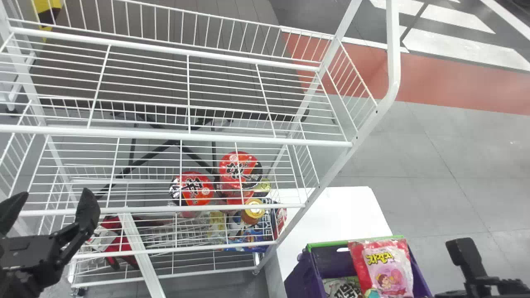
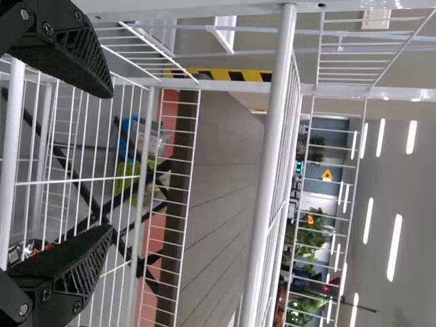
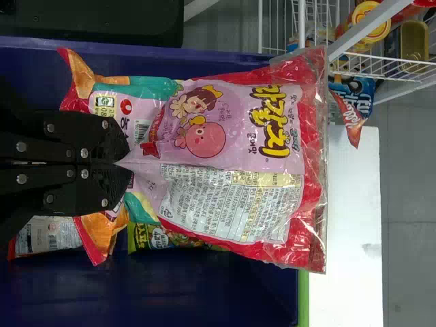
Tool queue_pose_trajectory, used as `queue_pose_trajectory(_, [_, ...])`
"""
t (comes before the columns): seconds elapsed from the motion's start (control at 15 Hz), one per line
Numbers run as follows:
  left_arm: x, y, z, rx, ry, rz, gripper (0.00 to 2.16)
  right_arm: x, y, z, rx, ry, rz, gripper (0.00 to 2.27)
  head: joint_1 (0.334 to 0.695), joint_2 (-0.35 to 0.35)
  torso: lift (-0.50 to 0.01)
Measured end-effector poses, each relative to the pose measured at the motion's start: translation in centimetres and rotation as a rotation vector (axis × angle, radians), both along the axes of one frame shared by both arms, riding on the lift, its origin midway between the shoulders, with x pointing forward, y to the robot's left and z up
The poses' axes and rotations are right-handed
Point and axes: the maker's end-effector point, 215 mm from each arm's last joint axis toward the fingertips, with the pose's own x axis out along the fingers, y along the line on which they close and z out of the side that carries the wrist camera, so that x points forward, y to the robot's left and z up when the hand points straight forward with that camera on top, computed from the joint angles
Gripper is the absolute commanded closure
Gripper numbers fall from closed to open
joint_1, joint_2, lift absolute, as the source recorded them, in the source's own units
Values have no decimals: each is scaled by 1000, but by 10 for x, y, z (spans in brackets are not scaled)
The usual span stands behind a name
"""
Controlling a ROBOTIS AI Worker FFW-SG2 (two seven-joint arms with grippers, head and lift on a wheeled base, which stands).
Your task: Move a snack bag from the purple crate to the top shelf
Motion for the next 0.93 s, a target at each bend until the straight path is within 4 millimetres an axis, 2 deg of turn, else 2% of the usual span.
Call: queue_pose_trajectory(0.93, [-3,0,6,-1,-4,0,137,4,4,0,4,-6,11,1642,695,-350,-79])
